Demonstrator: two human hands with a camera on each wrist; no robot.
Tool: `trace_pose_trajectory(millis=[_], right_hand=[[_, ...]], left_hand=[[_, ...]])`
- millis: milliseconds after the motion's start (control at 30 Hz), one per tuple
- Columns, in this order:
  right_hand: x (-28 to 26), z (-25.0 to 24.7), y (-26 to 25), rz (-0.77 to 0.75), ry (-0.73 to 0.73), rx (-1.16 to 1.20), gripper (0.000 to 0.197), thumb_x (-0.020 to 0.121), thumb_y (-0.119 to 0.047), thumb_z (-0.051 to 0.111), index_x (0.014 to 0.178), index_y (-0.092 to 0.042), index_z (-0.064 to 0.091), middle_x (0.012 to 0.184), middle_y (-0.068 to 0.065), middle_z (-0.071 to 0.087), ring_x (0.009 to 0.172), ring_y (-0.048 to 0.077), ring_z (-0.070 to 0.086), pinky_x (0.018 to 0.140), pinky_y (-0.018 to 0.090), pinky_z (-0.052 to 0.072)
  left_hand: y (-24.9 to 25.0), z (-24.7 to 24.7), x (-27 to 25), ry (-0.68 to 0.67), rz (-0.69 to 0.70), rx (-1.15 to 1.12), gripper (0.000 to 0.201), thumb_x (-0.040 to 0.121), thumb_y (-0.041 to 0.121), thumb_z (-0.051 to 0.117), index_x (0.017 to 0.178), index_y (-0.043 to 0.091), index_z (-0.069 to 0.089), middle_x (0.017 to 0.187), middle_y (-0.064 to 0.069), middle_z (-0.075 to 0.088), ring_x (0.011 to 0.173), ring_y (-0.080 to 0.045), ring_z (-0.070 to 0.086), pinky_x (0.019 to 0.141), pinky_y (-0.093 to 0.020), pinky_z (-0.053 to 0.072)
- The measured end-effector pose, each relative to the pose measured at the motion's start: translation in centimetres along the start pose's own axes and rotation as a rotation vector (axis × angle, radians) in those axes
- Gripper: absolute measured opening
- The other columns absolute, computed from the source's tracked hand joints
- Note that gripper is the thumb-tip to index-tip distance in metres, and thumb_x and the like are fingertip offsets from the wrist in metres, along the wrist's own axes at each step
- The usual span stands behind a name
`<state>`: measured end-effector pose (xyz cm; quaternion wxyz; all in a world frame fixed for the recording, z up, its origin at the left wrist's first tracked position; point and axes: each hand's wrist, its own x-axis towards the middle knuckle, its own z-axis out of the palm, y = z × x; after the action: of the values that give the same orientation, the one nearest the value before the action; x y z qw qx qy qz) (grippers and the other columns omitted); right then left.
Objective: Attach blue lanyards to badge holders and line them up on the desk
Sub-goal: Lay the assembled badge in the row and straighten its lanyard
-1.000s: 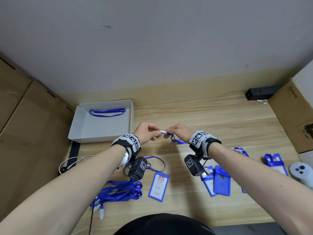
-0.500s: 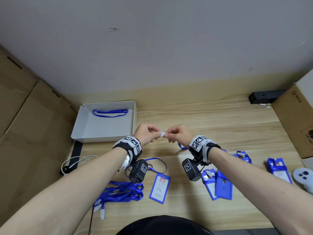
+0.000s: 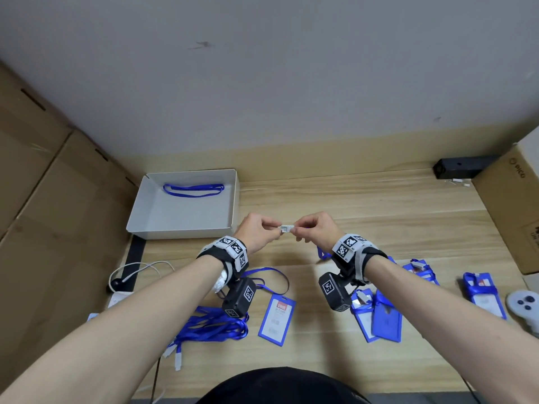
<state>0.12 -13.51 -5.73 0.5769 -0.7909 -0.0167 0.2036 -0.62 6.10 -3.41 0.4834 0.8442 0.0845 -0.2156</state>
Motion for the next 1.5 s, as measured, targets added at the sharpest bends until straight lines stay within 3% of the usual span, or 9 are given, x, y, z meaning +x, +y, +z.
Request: trace_pose_trajectory(millis=[167,367,533,633,800,967,1067,1267,1500], right_hand=[[-1.1,0.8,2.8,0.096,-0.137,-0.159,0.021,0.082,-0.027,0.079,0.076,-0.007,0.074,0.061,-0.001,0.066,0.052,0.008,0.048,0.047,0.018,0.038],[-3.6,3.0,11.0,0.291,-0.135,-0.309,0.027,0.079,-0.036,0.077,0.062,-0.018,0.066,0.060,-0.005,0.067,0.057,0.008,0.056,0.065,0.028,0.049],[-5.5,3.8,14.3,0.343,-0.151,-0.275,0.020,0.078,-0.036,0.074,0.066,-0.023,0.065,0.077,-0.003,0.074,0.078,0.016,0.068,0.087,0.041,0.056],[-5.8,4.3,14.8,0.326,-0.145,-0.210,0.010,0.081,-0.032,0.073,0.075,-0.025,0.070,0.081,0.003,0.076,0.083,0.023,0.072,0.089,0.044,0.055],[-6.4,4.6,13.4,0.311,-0.135,-0.085,0.008,0.089,-0.012,0.068,0.092,-0.009,0.074,0.082,0.011,0.074,0.071,0.019,0.068,0.085,0.041,0.056],[-6.6,4.0,13.0,0.290,-0.151,-0.083,0.006,0.078,-0.023,0.074,0.072,-0.024,0.074,0.091,0.011,0.075,0.083,0.023,0.068,0.088,0.046,0.056],[-6.4,3.6,12.6,0.258,-0.169,-0.103,0.009,0.084,-0.011,0.072,0.078,-0.018,0.074,0.092,0.021,0.073,0.080,0.022,0.067,0.087,0.046,0.056],[-6.0,3.1,10.3,0.209,-0.239,-0.132,0.014,0.089,-0.004,0.067,0.085,-0.015,0.075,0.076,0.003,0.070,0.066,0.004,0.062,0.072,0.021,0.051],[-5.4,2.8,8.8,0.159,-0.303,-0.137,0.012,0.090,-0.008,0.067,0.093,-0.011,0.078,0.078,-0.007,0.074,0.071,0.001,0.061,0.075,0.022,0.051]], left_hand=[[-2.9,2.6,-1.3,-0.128,-0.036,-0.020,0.020,0.081,0.017,0.073,0.100,0.016,0.075,0.086,-0.006,0.076,0.077,-0.011,0.069,0.081,-0.032,0.055],[-9.7,6.7,-3.8,-0.041,-0.216,0.392,0.022,0.075,0.035,0.076,0.090,0.021,0.068,0.095,0.001,0.072,0.092,-0.020,0.066,0.078,-0.028,0.051],[-13.5,9.8,-6.7,-0.114,-0.196,0.781,0.068,0.075,0.045,0.077,0.125,0.011,0.045,0.128,-0.008,0.049,0.121,-0.028,0.048,0.091,-0.037,0.043],[-14.4,11.3,-7.3,-0.038,-0.172,0.795,0.078,0.069,0.045,0.083,0.125,0.010,0.040,0.128,-0.008,0.042,0.120,-0.027,0.041,0.087,-0.038,0.044],[-13.8,11.7,-6.5,-0.095,-0.144,0.847,0.074,0.070,0.042,0.083,0.126,0.007,0.048,0.126,-0.009,0.044,0.120,-0.027,0.043,0.099,-0.035,0.039],[-13.6,10.8,-6.0,-0.215,-0.178,0.667,0.043,0.082,0.027,0.071,0.121,0.016,0.056,0.121,-0.006,0.062,0.110,-0.028,0.060,0.087,-0.038,0.051],[-13.4,9.6,-6.2,-0.291,-0.129,0.472,0.043,0.087,0.022,0.063,0.130,0.023,0.058,0.121,-0.002,0.067,0.108,-0.025,0.063,0.089,-0.034,0.051],[-11.9,6.7,-6.0,-0.397,-0.066,0.439,0.025,0.090,0.023,0.063,0.114,0.015,0.062,0.108,-0.004,0.068,0.098,-0.022,0.064,0.083,-0.032,0.050],[-10.8,4.8,-5.3,-0.317,0.010,0.345,0.007,0.087,0.019,0.067,0.089,0.021,0.060,0.091,-0.001,0.064,0.085,-0.018,0.061,0.076,-0.029,0.048]])
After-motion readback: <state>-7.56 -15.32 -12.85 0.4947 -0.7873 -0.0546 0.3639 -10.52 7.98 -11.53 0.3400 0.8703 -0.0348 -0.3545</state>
